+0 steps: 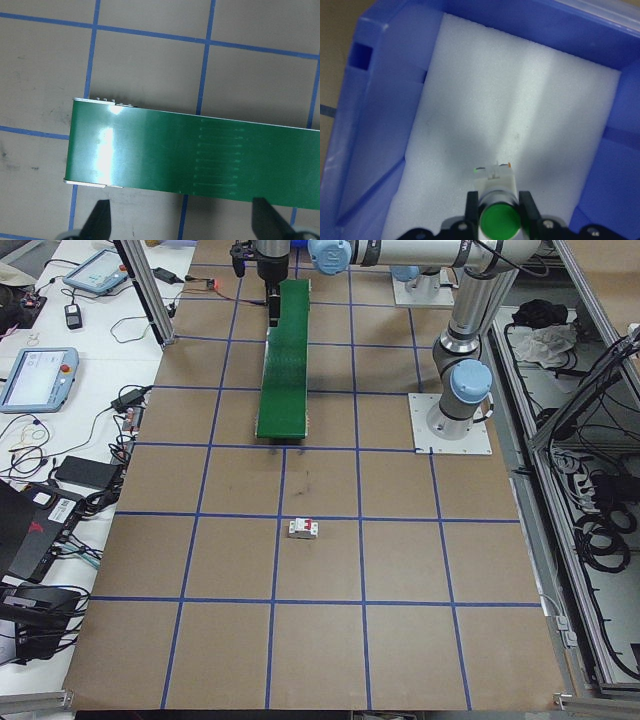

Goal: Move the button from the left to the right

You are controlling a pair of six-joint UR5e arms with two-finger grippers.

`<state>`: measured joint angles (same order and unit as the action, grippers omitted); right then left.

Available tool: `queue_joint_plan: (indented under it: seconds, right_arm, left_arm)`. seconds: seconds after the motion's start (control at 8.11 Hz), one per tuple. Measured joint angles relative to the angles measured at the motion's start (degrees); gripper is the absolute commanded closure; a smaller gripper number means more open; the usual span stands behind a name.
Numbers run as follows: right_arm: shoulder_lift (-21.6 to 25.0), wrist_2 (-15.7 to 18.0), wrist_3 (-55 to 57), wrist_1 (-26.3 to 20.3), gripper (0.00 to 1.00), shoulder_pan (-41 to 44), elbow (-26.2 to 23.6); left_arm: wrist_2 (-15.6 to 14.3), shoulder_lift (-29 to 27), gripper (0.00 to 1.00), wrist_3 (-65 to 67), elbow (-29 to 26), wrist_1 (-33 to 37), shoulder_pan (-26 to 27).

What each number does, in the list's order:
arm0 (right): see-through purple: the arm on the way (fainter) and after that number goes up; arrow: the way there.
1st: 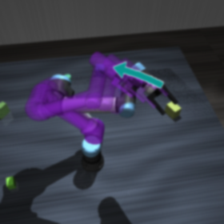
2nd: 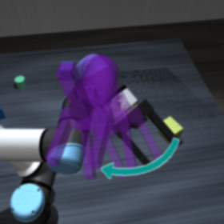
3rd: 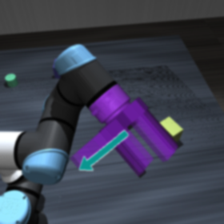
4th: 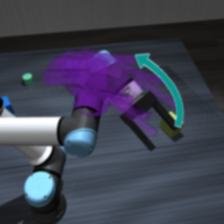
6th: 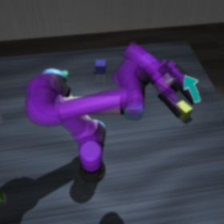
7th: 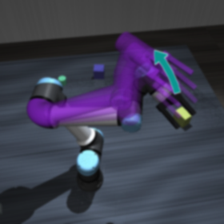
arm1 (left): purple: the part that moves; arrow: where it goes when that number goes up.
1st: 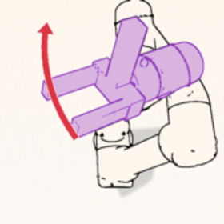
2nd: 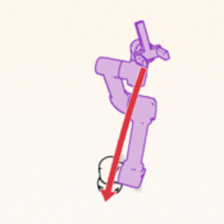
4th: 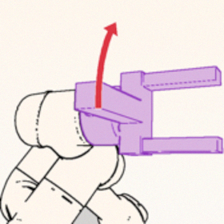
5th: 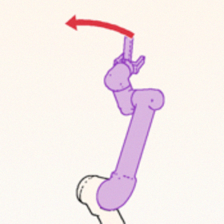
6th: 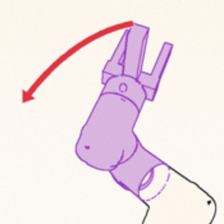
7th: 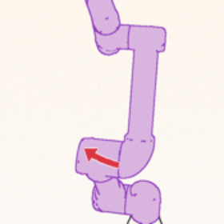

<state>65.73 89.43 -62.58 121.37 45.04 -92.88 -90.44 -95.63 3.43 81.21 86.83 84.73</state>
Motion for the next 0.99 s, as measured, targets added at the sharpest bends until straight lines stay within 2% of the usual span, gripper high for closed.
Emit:
queue_joint_plan:
  seconds: [0.37, 0.62, 0.74, 0.99]
  right_arm:
    - [0.30, -0.08, -0.03, 1.54, 0.00, -0.04, -0.11]
    - [2.89, 0.04, 0.46, 1.09, 0.00, 0.04, -0.11]
    - [6.11, 0.05, 2.07, -0.54, 0.00, 0.69, -0.15]
    - [13.39, 0.22, 7.09, -8.78, 0.00, 4.56, -0.12]
  left_arm:
    - [0.07, 0.01, 0.00, 0.07, 0.16, 0.00, 0.00]
    - [0.09, 0.06, 0.00, 0.15, 0.38, 0.00, 0.00]
    - [0.09, 0.08, 0.00, 0.16, 0.41, -0.04, 0.00]
    - [0.09, 0.09, 0.00, 0.17, 0.44, -0.08, 0.00]
